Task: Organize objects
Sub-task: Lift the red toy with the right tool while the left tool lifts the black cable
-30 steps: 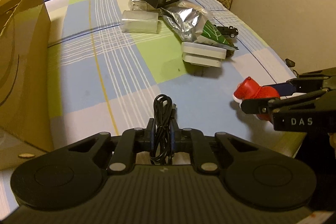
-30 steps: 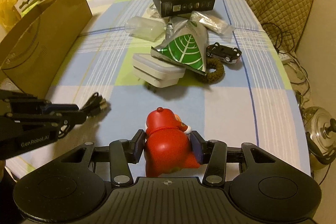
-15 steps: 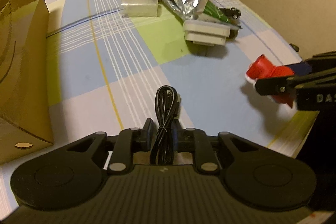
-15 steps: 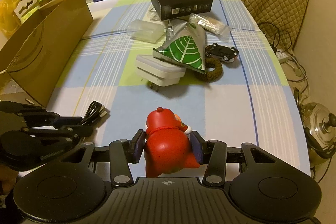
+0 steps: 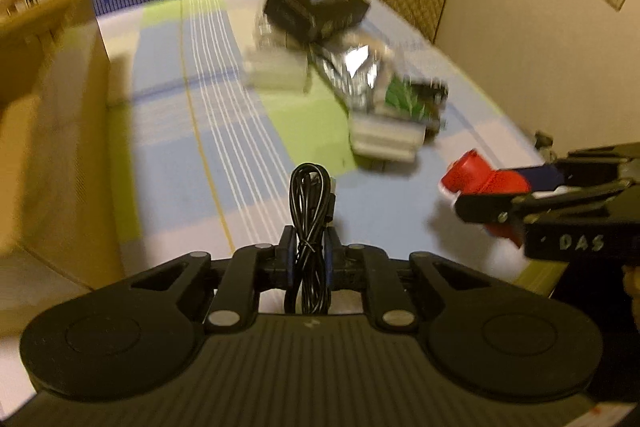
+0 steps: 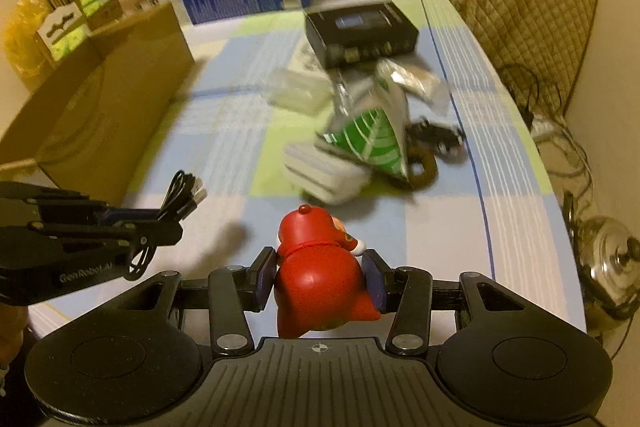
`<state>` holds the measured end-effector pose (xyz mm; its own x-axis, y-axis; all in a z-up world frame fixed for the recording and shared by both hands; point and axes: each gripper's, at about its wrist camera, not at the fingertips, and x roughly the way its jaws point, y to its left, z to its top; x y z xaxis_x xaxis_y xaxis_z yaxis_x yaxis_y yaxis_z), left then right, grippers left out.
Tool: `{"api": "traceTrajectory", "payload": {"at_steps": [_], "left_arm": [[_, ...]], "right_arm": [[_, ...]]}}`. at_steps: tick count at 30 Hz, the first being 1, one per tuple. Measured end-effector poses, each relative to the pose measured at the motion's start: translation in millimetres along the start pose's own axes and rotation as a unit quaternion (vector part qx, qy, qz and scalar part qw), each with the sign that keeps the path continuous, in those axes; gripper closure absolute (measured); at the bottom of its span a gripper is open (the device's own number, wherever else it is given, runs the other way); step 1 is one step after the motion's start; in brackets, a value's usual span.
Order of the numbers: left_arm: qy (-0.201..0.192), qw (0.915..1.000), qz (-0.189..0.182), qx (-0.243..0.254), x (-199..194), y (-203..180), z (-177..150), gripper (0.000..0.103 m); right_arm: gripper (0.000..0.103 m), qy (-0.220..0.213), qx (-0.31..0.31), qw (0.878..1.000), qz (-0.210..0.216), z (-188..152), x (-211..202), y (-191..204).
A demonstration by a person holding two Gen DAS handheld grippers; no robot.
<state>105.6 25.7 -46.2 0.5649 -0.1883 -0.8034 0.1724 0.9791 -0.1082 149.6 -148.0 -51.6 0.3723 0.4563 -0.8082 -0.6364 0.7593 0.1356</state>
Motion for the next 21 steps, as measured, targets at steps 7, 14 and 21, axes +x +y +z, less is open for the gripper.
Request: {"api": "traceTrajectory", "payload": {"at_steps": [7, 14, 21], "left_arm": [[-0.052, 0.9982, 0.03, -0.007, -66, 36, 33, 0.093], [-0.072, 0.9922, 0.101, -0.015, -120, 111, 42, 0.093], [-0.051, 0.9871, 0.146, -0.042, -130, 188, 33, 0.093]], "right_arm": [[0.059, -0.053, -0.032, 0.997, 0.04, 52, -23, 52], [0.059, -0.075, -0.074, 0.988, 0.117, 102, -18, 131], [0.059, -0.048, -0.104, 0.978, 0.175, 127, 22, 203]]}}
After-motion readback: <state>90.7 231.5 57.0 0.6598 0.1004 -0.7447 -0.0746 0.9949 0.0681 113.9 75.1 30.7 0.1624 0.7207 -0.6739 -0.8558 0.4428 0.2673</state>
